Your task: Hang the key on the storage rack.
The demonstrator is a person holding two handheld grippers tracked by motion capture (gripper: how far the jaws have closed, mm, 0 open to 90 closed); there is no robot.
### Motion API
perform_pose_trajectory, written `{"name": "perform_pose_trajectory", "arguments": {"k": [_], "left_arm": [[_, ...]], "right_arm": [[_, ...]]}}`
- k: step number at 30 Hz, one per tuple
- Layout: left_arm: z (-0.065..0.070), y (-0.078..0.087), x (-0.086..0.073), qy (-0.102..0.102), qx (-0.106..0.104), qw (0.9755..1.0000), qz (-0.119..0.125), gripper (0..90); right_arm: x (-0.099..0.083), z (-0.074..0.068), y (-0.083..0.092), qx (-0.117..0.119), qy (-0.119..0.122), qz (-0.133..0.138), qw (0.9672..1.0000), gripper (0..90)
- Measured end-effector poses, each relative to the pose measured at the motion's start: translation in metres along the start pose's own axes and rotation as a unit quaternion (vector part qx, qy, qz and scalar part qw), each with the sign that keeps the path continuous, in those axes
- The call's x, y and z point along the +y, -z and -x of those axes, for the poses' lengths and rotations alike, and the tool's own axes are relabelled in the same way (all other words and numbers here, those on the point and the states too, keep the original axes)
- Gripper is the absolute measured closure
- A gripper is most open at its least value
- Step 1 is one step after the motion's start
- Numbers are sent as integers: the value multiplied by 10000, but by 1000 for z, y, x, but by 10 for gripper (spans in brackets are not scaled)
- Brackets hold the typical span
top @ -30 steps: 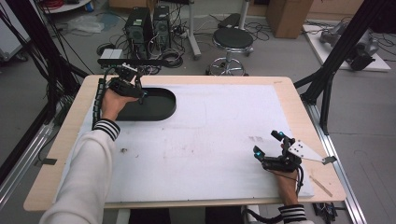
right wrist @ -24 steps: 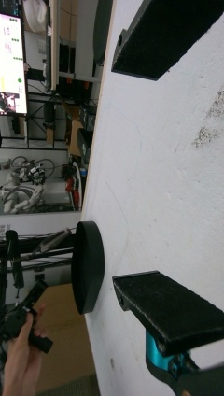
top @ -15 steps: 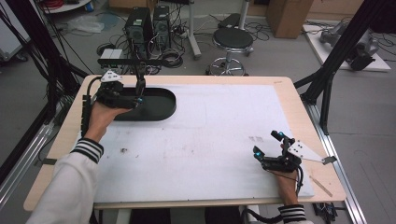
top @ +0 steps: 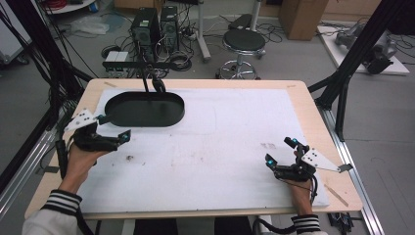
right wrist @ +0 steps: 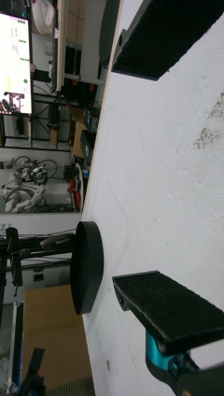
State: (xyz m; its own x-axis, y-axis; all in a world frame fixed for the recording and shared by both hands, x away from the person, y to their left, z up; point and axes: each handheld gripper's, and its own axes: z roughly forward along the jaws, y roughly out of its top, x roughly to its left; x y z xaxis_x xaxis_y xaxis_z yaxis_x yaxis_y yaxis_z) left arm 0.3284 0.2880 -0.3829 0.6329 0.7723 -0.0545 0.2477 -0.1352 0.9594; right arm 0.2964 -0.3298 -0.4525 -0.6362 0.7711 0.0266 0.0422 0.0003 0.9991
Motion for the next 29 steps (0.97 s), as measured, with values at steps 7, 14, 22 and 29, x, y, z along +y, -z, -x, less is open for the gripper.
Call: {"name": "perform_pose_trajectory", "arguments": {"k": [7, 14, 22, 29], "left_arm": [[15, 21, -48, -88, 90, 9991, 416, 17], [20, 28, -73, -17, 245, 9981, 556, 18], [21, 39, -85, 93, 313, 9914, 1264, 17], [27, 42, -88, -144, 500, 9870, 1523, 30]], "right_arm": [[0, -1, 0, 2, 42, -11, 10000, 3], [0, -1, 0, -4, 27, -17, 10000, 3], [0, -1, -1, -13, 73, -8, 10000, 4], [0, -1, -1, -23, 83, -11, 10000, 3]]}}
